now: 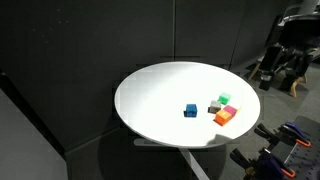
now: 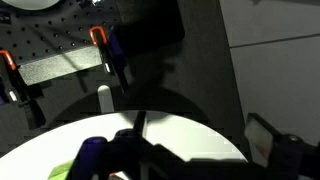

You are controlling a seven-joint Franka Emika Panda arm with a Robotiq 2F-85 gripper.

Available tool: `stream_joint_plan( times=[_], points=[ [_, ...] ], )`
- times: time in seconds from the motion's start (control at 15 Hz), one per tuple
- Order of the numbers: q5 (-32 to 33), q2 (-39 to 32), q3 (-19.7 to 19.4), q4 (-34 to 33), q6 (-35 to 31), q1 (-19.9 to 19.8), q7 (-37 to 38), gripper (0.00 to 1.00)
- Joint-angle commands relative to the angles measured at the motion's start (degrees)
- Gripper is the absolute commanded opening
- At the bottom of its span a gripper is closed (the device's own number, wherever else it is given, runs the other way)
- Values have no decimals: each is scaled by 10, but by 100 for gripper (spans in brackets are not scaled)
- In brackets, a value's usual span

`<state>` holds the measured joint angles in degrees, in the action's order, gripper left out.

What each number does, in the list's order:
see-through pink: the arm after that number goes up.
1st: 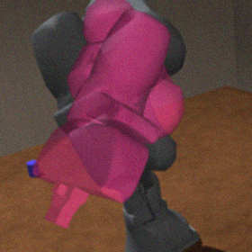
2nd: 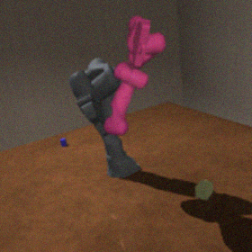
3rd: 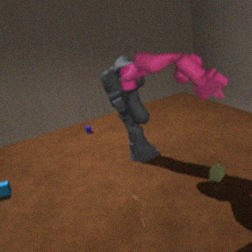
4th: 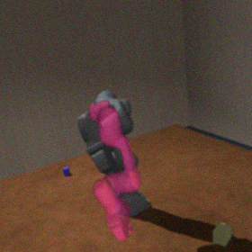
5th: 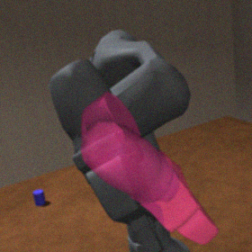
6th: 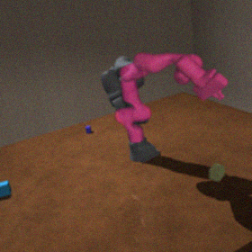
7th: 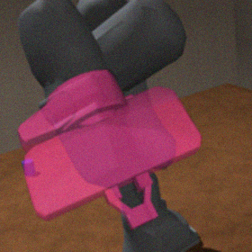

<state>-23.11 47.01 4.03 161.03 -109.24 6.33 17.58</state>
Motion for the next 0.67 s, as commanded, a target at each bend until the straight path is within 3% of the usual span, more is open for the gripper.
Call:
stream_joint_plan(
  times=[0.0,0.6],
  points=[
    [-6,0,9,-1,4,-11,-6,100],
    [9,-2,17,-9,-6,-19,-13,100]
  ],
)
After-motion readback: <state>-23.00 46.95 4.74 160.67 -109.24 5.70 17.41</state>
